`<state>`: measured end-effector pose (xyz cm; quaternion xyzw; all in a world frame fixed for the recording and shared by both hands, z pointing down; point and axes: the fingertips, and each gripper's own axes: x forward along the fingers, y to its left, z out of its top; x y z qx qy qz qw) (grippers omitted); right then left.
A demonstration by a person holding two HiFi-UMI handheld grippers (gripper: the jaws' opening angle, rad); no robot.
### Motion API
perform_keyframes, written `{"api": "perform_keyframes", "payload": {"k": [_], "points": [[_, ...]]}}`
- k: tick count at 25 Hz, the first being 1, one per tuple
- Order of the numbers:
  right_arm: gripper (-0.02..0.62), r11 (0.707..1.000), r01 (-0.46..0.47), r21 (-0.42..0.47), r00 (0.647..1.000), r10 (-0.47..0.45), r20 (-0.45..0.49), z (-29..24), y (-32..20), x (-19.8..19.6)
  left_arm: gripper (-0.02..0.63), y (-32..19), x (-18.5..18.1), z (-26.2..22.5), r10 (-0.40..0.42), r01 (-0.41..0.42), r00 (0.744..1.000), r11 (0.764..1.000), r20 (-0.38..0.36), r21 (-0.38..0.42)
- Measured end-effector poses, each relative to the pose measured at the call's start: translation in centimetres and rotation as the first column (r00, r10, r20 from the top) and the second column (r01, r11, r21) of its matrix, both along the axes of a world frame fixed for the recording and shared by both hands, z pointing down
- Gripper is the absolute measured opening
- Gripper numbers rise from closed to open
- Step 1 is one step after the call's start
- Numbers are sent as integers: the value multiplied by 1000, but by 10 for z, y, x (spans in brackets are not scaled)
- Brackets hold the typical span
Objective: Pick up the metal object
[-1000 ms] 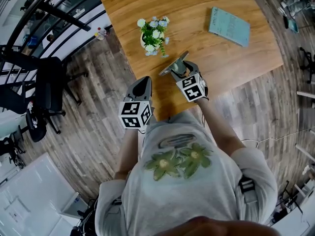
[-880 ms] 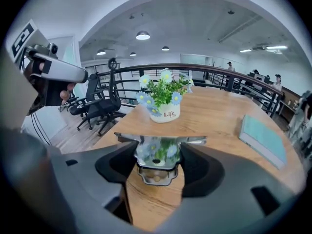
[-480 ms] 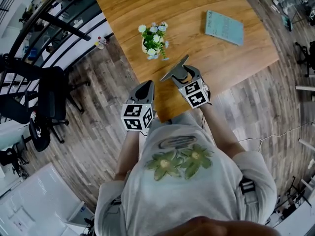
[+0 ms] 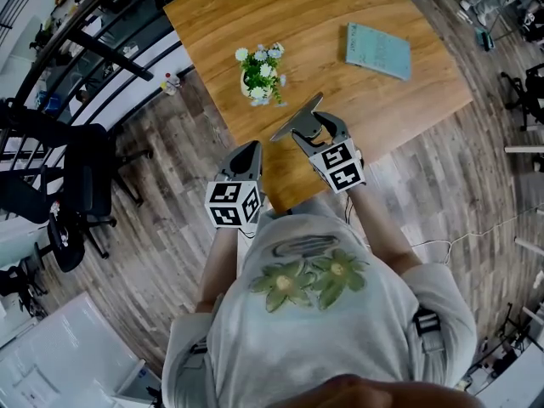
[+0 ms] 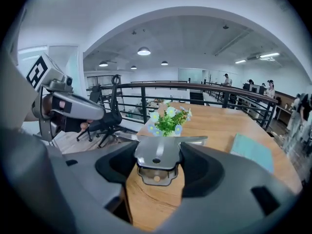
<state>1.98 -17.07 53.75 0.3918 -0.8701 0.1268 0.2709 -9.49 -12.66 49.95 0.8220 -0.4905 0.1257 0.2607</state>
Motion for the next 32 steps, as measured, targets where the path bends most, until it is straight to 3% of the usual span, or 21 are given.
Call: {"api": "perform_keyframes", "payload": {"k": [14, 32], "points": [[284, 995, 0, 101, 999, -4, 35, -52, 8, -2, 14, 7, -4, -9, -3, 3, 1000, 1000, -7, 28], [284, 978, -45, 204, 987, 12, 161, -125, 22, 3, 14, 12, 1, -32, 11, -10, 1000, 997, -10, 82]]}}
